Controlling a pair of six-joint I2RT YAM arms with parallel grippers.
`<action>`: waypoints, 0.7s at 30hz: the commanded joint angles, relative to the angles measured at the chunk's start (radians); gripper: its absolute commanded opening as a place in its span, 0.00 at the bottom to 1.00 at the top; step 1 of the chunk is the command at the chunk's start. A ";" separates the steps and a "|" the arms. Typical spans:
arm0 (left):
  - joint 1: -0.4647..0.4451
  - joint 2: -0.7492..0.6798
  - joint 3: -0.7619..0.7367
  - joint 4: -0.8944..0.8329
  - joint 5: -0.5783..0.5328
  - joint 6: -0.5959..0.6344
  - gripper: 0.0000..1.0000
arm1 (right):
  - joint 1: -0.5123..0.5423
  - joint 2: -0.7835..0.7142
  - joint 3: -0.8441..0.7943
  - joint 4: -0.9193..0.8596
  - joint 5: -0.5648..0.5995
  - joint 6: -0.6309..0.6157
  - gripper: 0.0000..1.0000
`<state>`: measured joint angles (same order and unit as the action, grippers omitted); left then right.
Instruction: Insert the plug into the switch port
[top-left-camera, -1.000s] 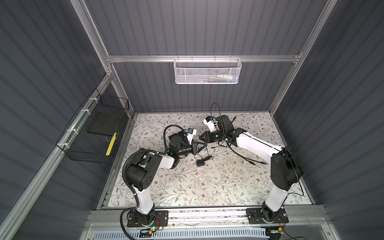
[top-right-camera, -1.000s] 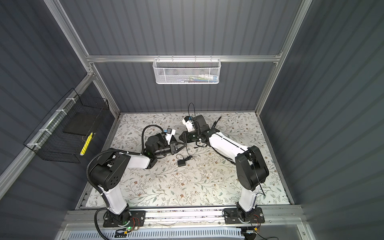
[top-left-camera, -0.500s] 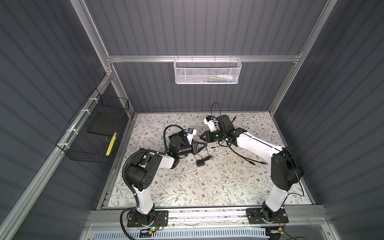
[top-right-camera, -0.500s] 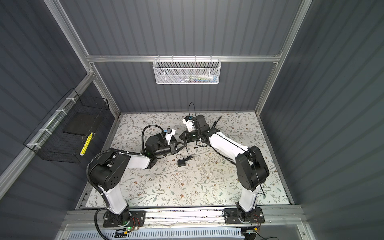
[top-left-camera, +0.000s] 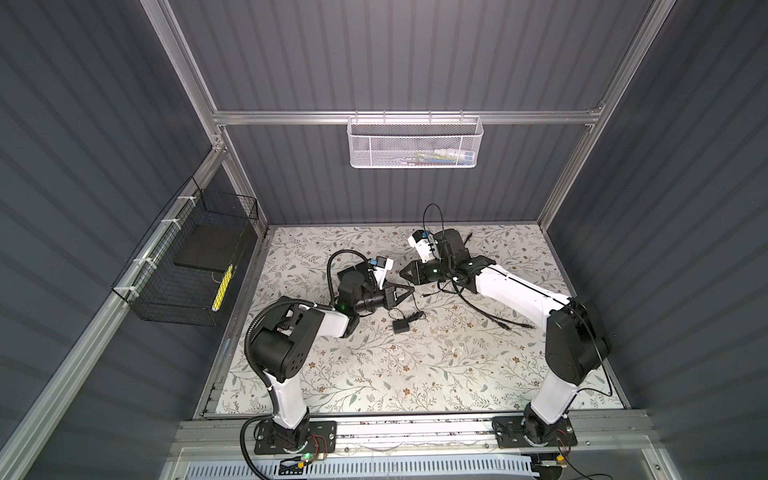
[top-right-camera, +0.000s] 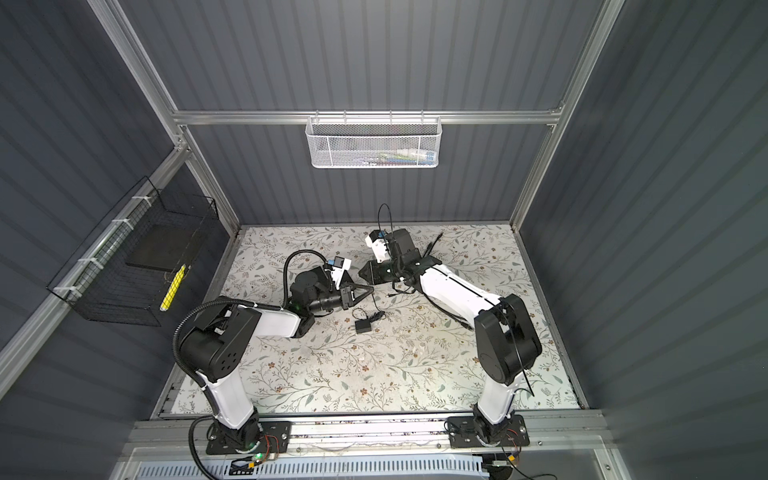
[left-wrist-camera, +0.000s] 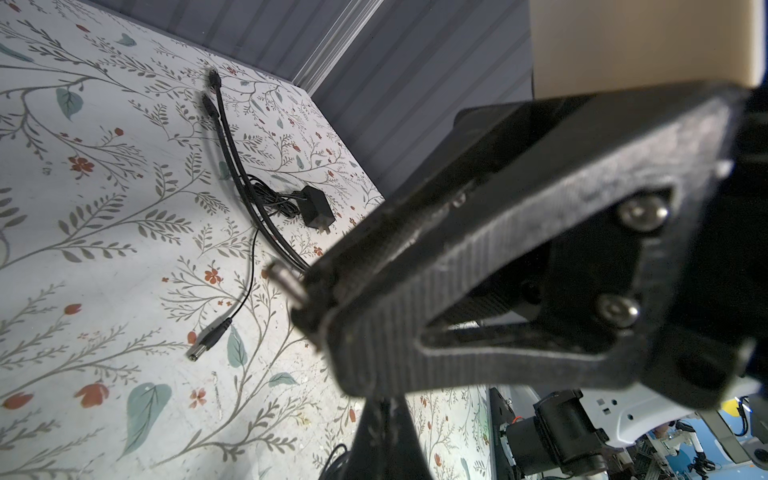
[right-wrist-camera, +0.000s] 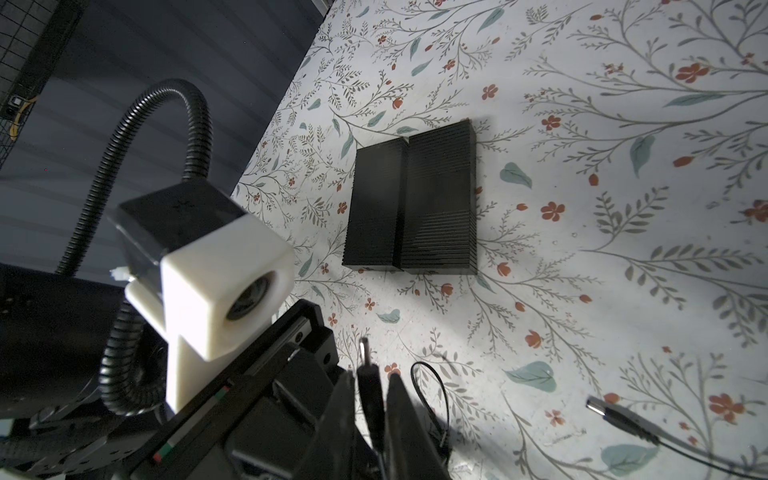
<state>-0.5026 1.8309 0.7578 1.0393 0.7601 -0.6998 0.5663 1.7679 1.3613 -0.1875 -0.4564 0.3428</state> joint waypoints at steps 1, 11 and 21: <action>-0.004 -0.014 0.021 -0.002 0.007 0.023 0.00 | 0.002 -0.023 -0.019 0.005 0.002 -0.002 0.21; -0.004 -0.012 0.024 -0.002 0.012 0.023 0.00 | 0.000 -0.018 -0.031 0.007 0.003 -0.004 0.23; -0.004 -0.012 0.021 -0.005 0.010 0.028 0.00 | 0.000 -0.023 -0.035 0.009 -0.002 -0.002 0.16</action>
<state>-0.5026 1.8309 0.7582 1.0328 0.7605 -0.6994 0.5663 1.7679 1.3411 -0.1864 -0.4568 0.3431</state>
